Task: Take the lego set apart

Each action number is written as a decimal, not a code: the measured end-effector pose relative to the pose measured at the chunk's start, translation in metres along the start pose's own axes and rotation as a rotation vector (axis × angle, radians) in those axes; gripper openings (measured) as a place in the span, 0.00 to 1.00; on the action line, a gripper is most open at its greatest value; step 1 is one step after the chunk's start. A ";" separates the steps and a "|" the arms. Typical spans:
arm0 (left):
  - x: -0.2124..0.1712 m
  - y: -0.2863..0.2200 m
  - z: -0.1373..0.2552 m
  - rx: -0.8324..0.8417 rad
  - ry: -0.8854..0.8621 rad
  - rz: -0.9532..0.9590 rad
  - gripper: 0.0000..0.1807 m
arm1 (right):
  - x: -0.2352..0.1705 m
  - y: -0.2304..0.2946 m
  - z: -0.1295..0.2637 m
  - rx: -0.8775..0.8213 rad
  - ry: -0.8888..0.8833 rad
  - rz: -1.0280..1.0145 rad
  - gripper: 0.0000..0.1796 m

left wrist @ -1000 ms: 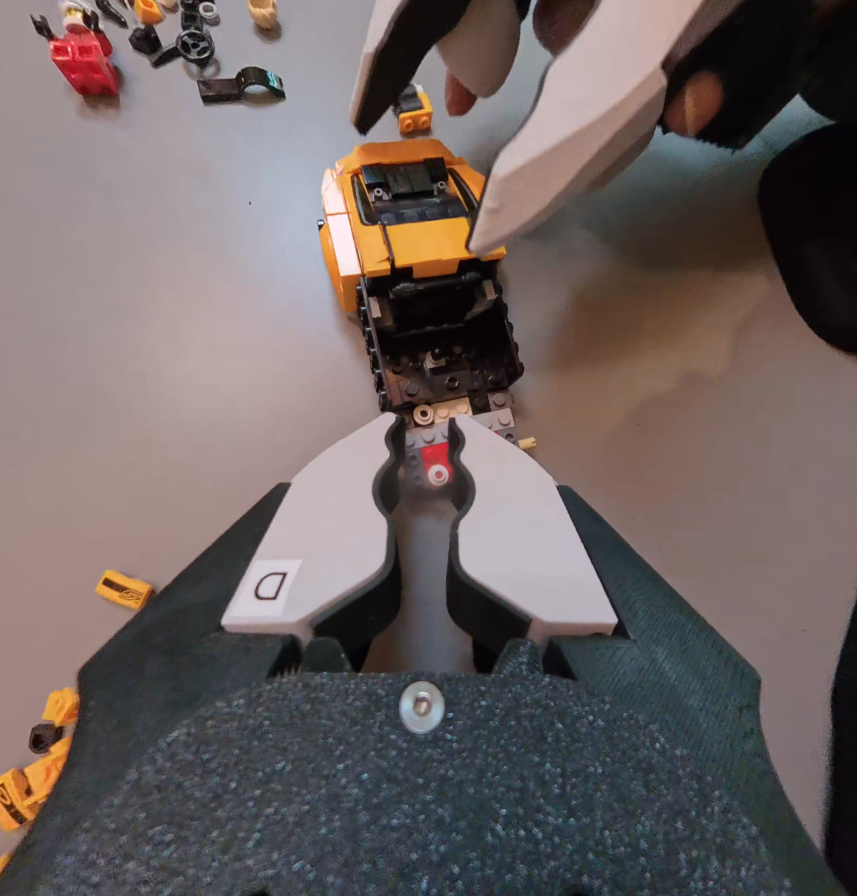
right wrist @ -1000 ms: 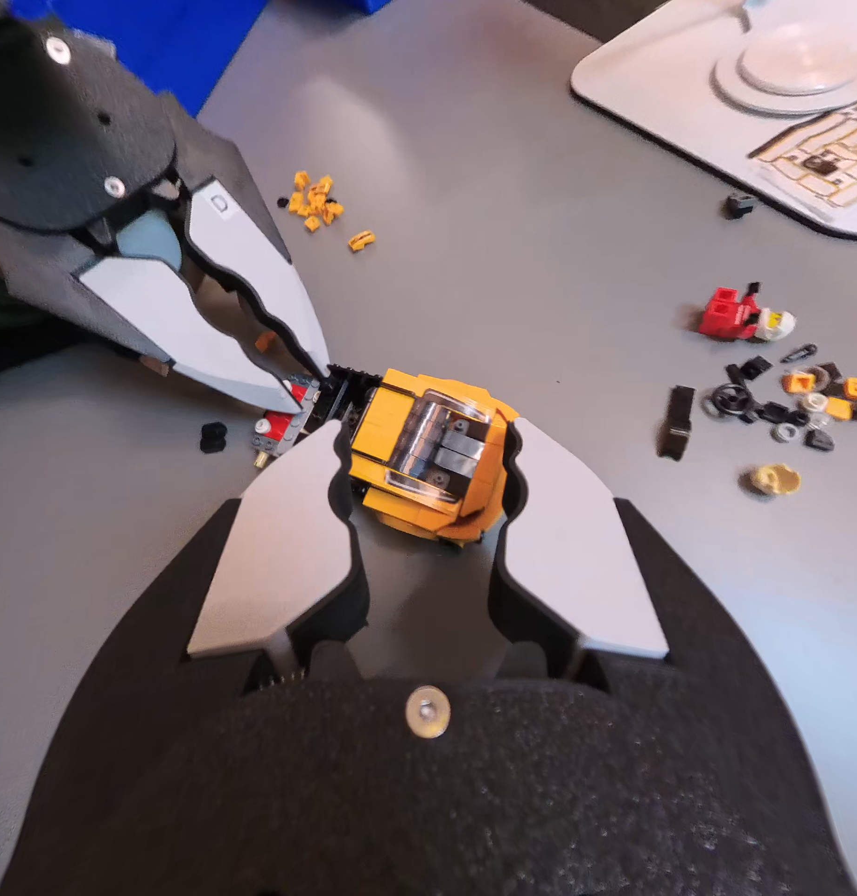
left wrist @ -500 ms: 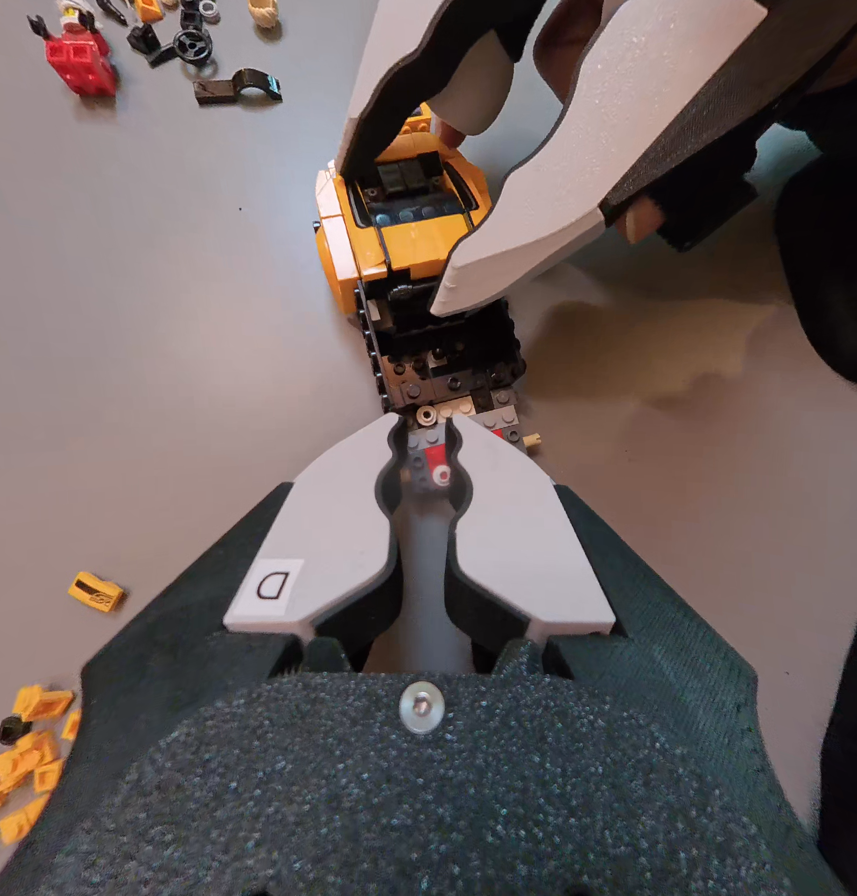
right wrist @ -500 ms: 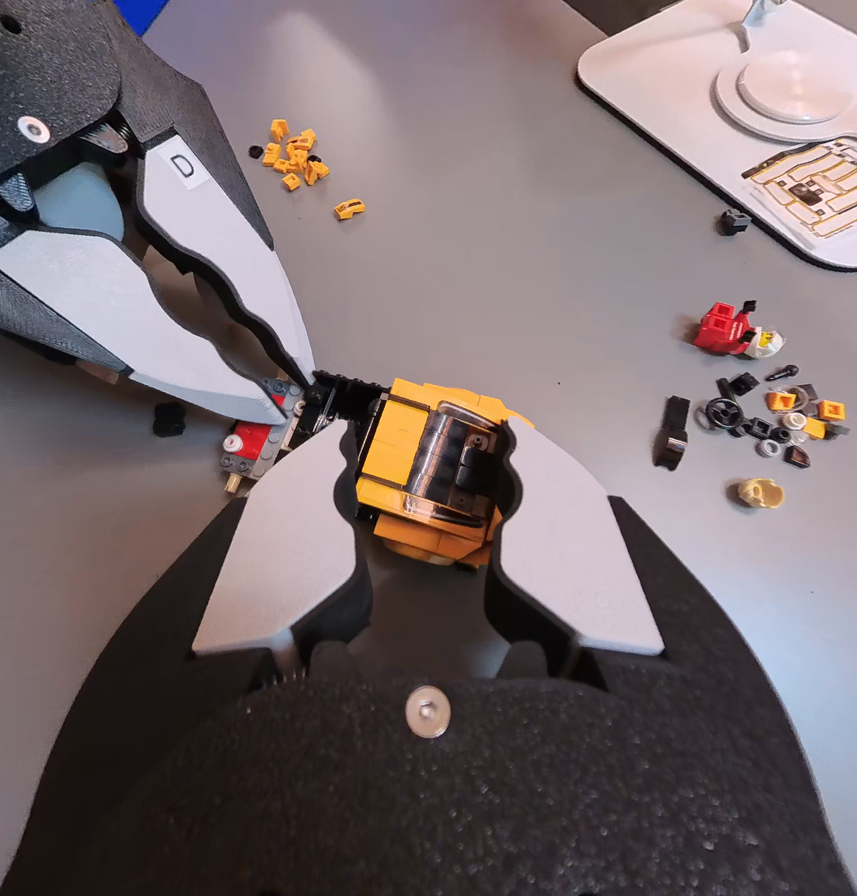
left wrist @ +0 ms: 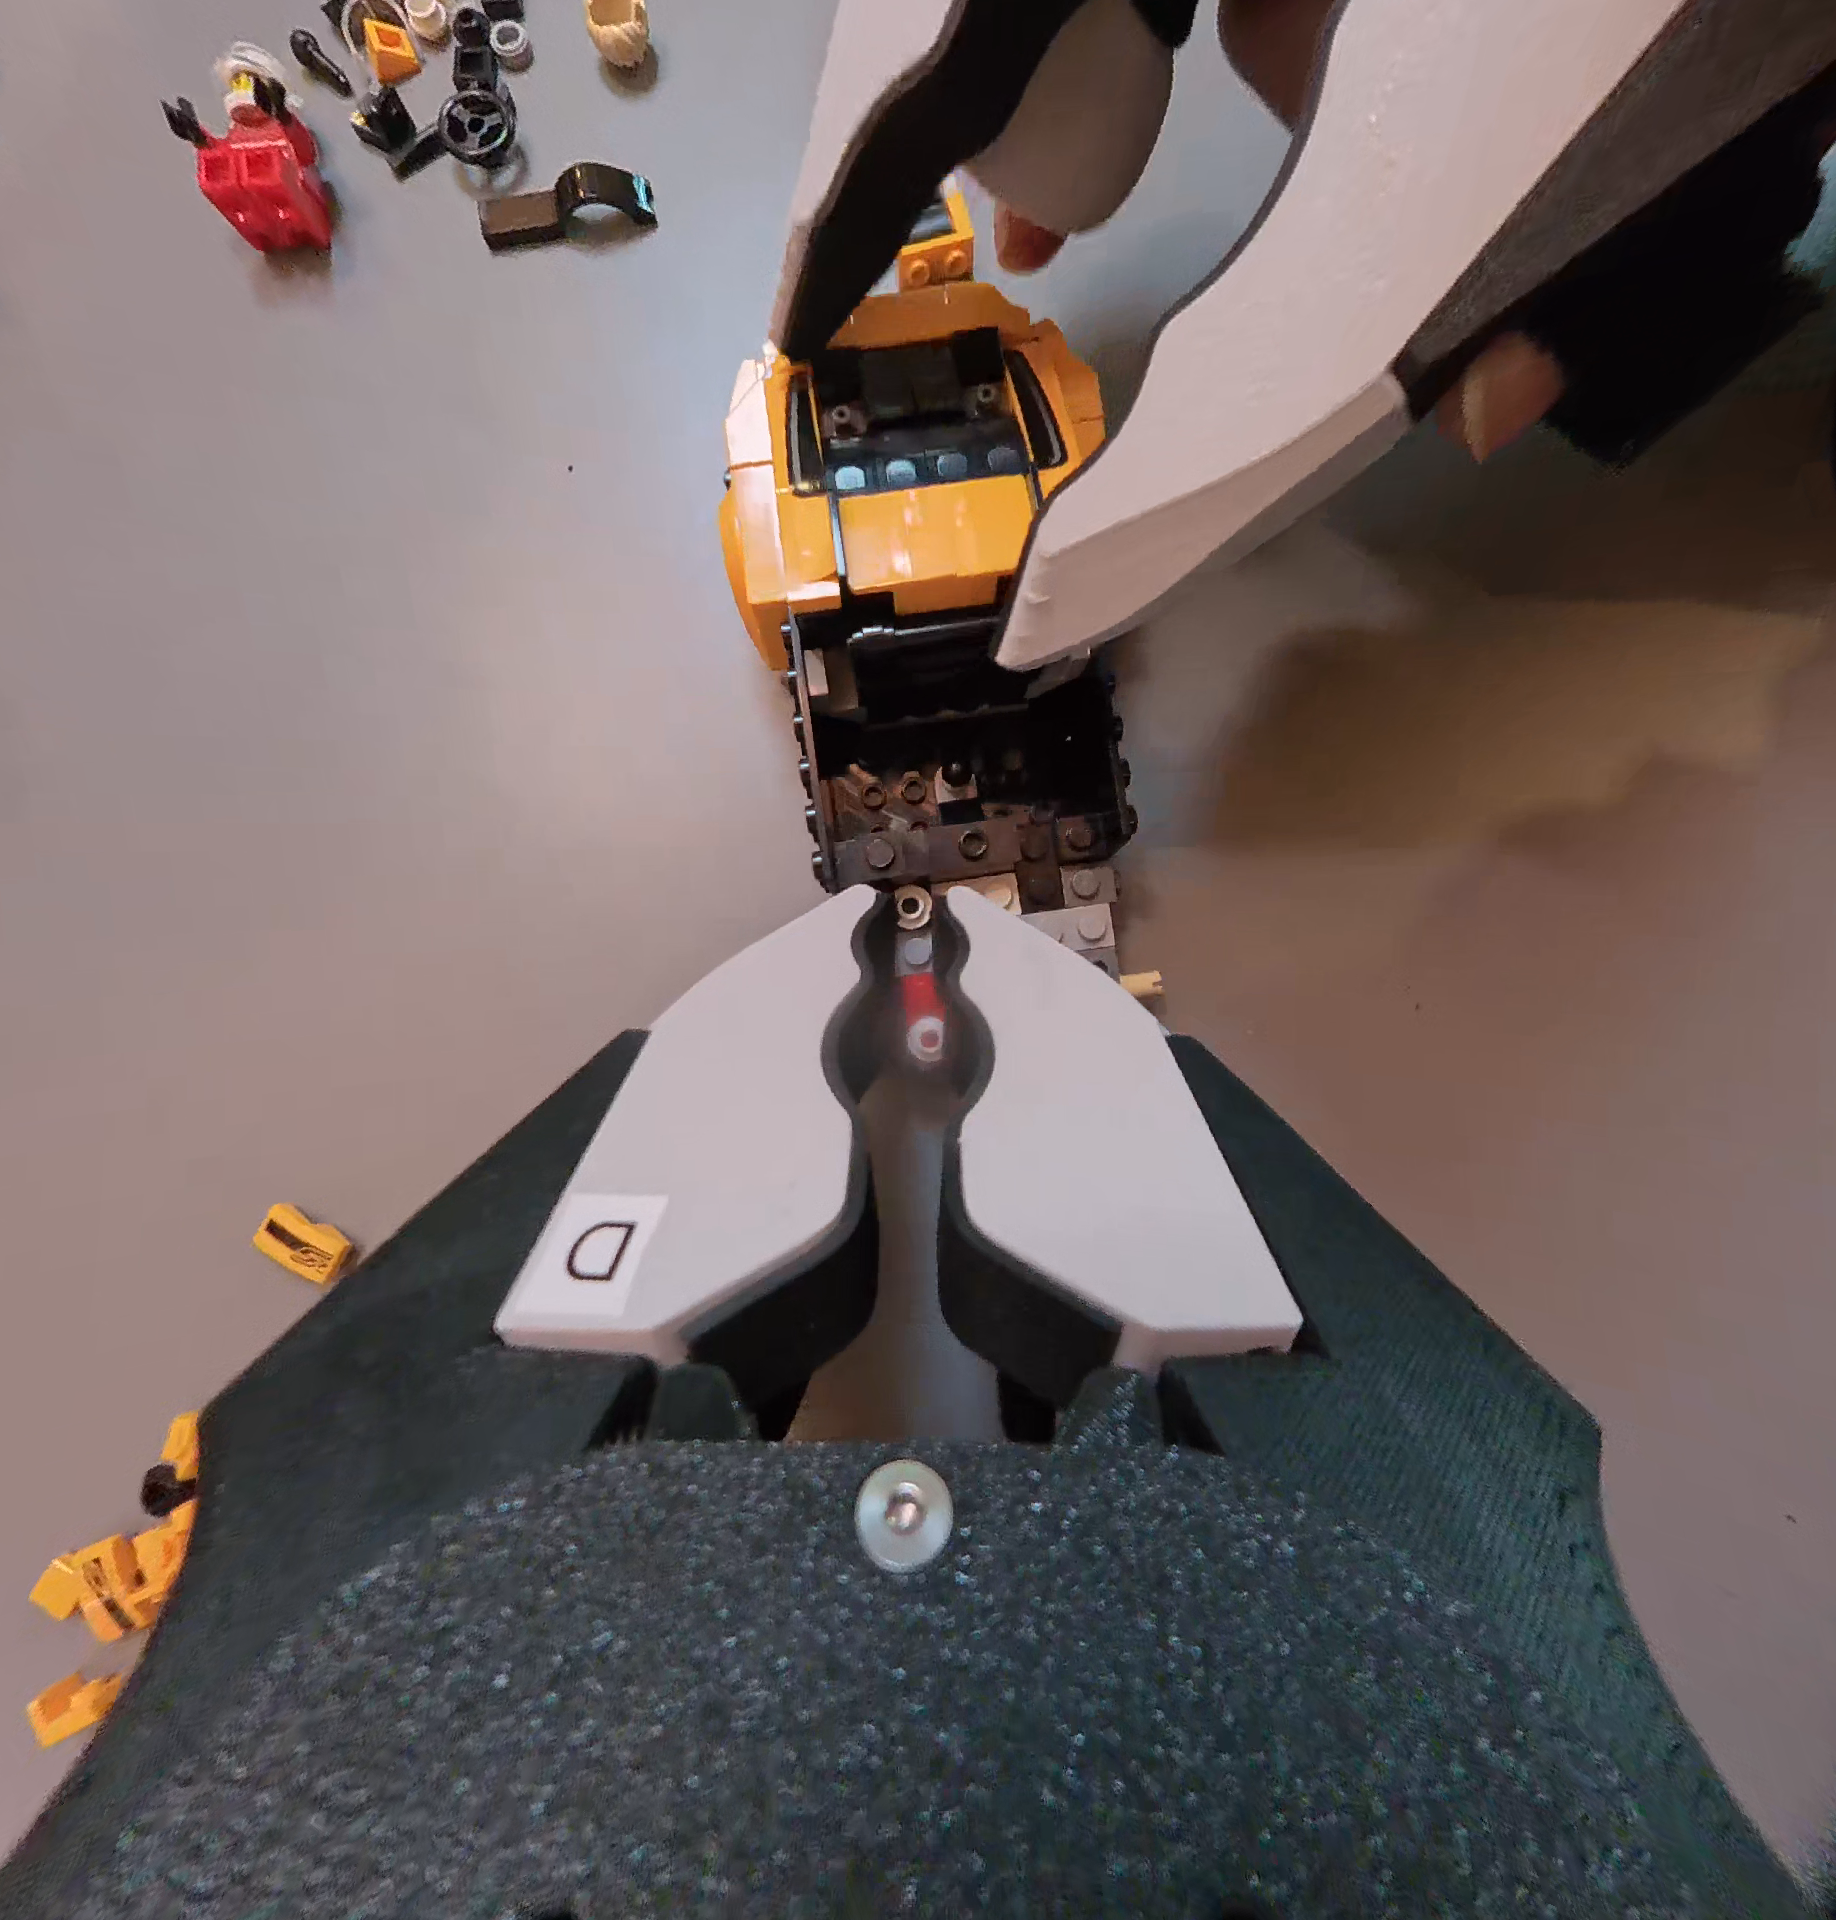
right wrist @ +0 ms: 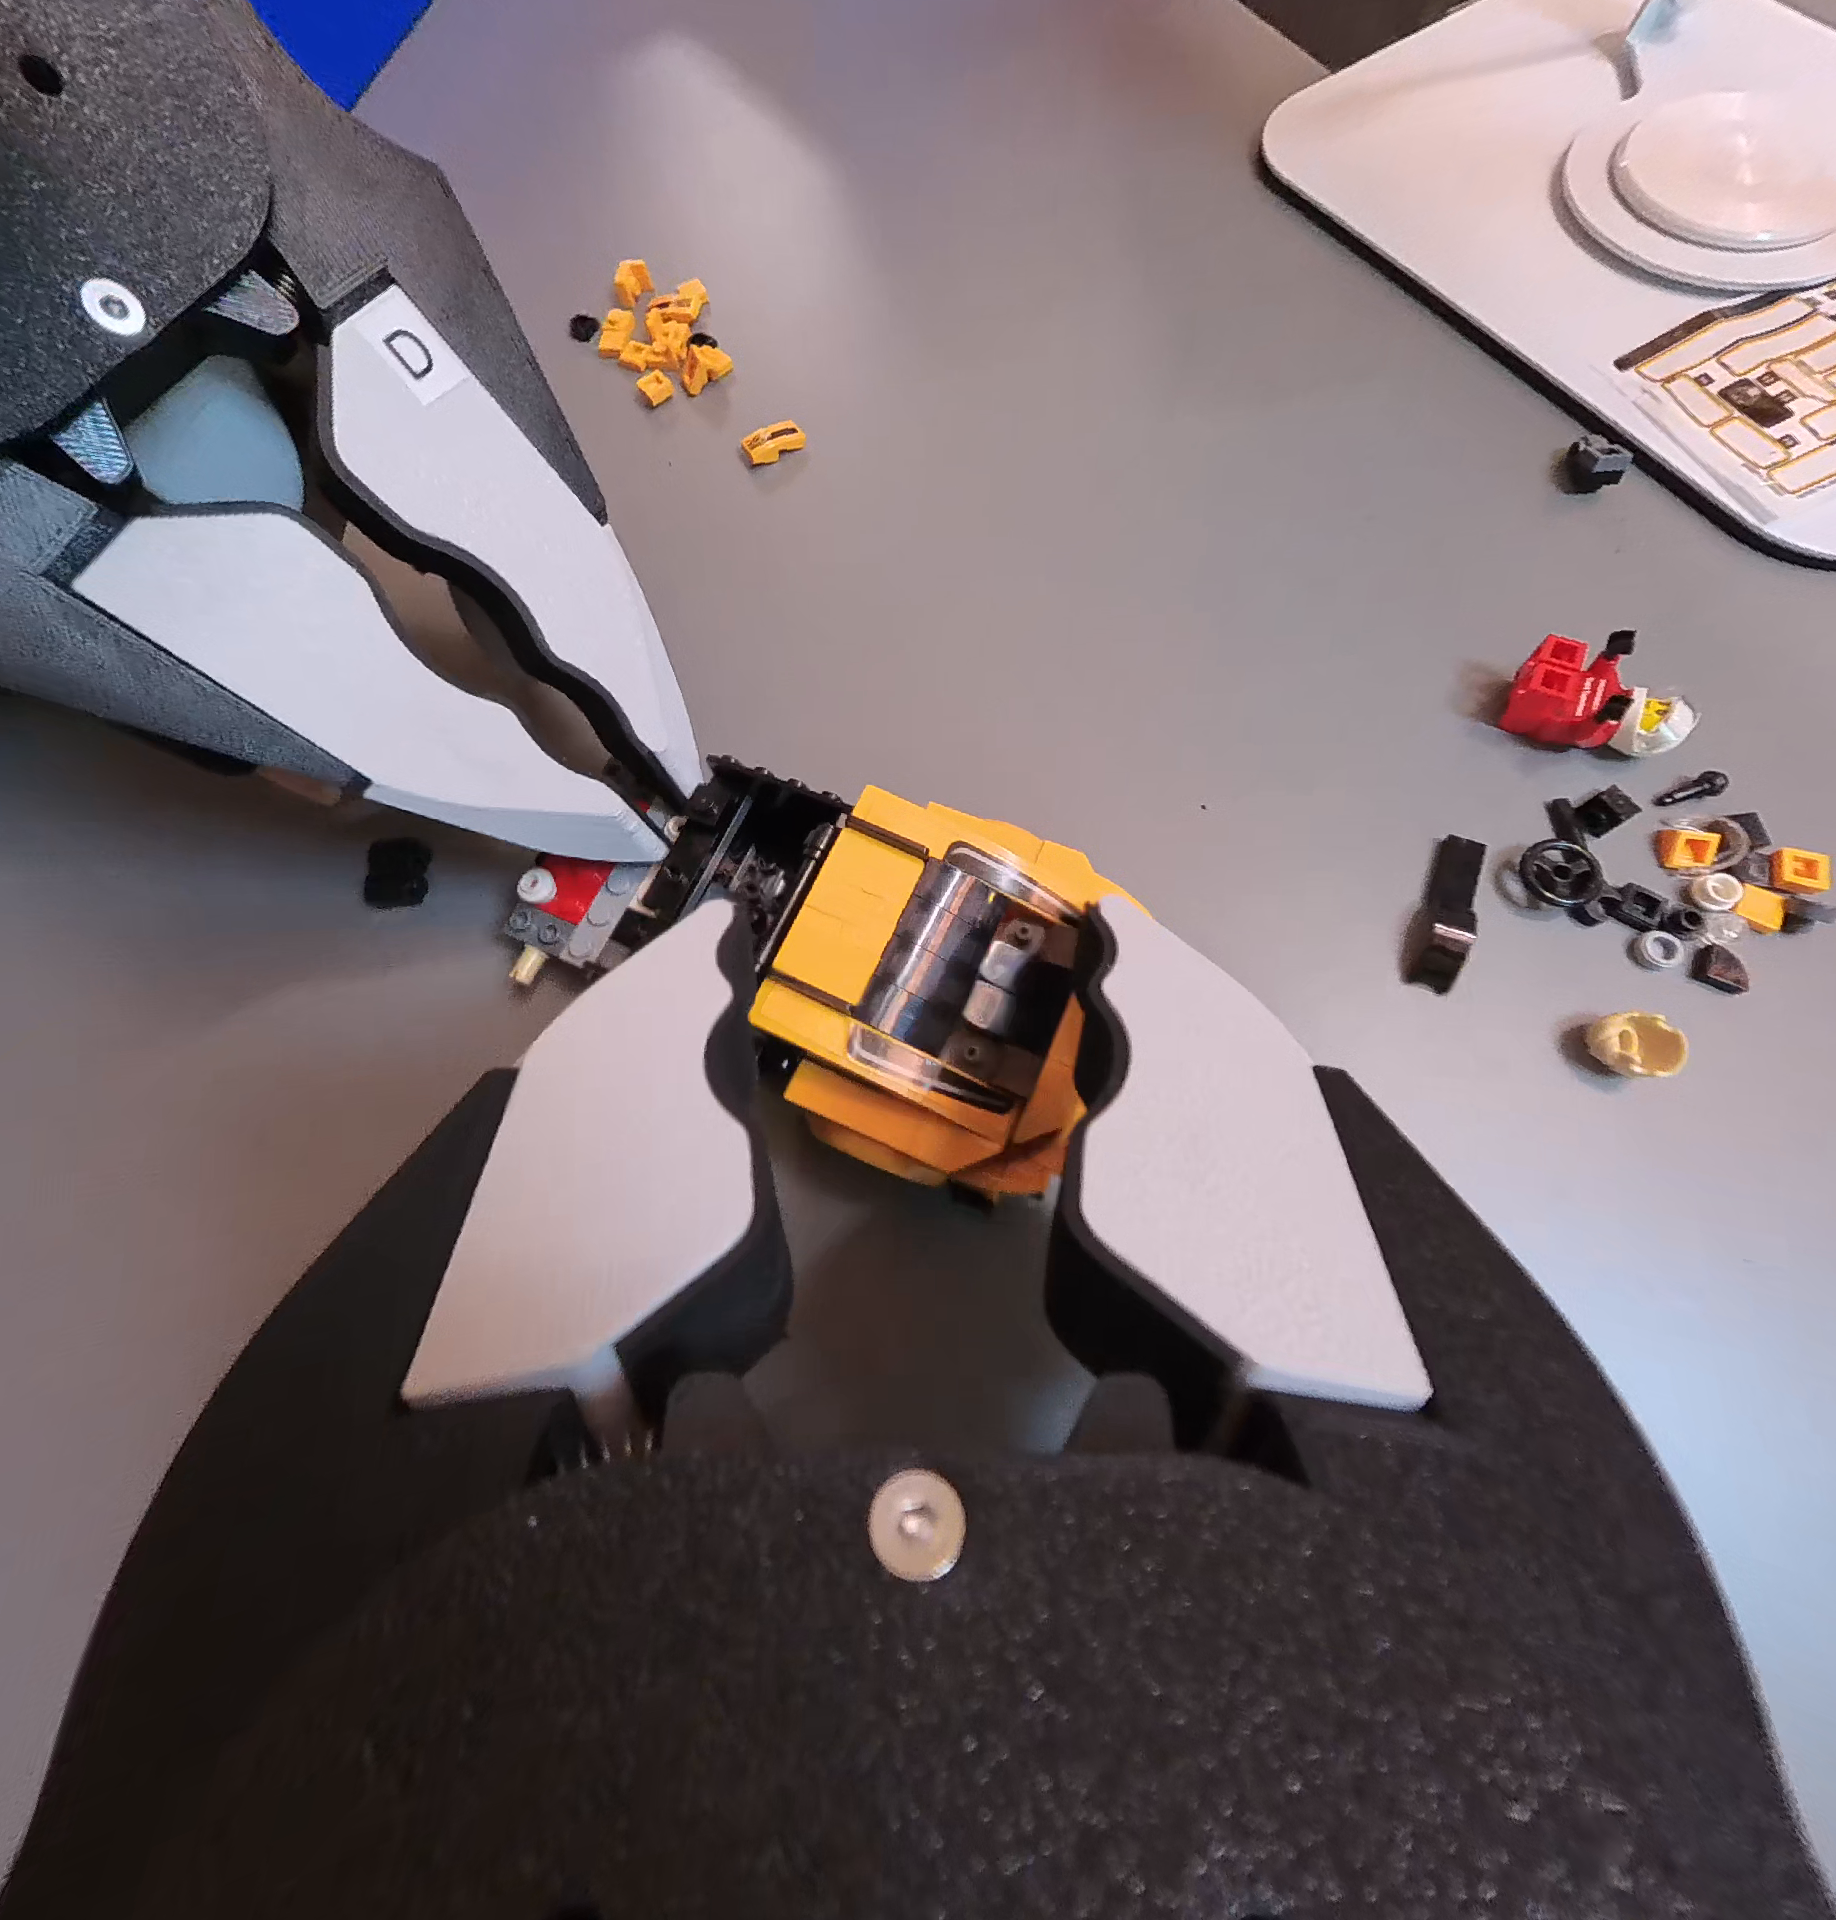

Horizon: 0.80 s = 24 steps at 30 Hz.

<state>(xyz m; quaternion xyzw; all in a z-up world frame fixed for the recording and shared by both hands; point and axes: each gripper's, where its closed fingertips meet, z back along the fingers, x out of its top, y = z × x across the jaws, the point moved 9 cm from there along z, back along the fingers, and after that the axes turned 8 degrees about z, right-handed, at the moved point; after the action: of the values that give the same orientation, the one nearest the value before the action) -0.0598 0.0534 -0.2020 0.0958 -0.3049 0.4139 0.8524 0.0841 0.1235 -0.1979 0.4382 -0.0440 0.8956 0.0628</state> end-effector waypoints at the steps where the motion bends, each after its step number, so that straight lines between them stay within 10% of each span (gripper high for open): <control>1: 0.001 -0.001 0.000 0.011 0.007 -0.008 0.04 | 0.000 -0.002 0.003 0.003 0.008 0.004 0.34; 18: 0.001 0.000 -0.004 0.016 -0.005 -0.055 0.03 | -0.002 0.001 0.005 -0.065 0.082 0.031 0.38; 24: -0.003 -0.013 -0.011 -0.220 -0.112 -0.052 0.00 | -0.004 0.004 0.002 -0.109 0.077 0.067 0.38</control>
<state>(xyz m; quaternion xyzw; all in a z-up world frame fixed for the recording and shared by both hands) -0.0464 0.0484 -0.2116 0.0326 -0.3931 0.3495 0.8499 0.0878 0.1193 -0.1999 0.3976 -0.1050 0.9097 0.0584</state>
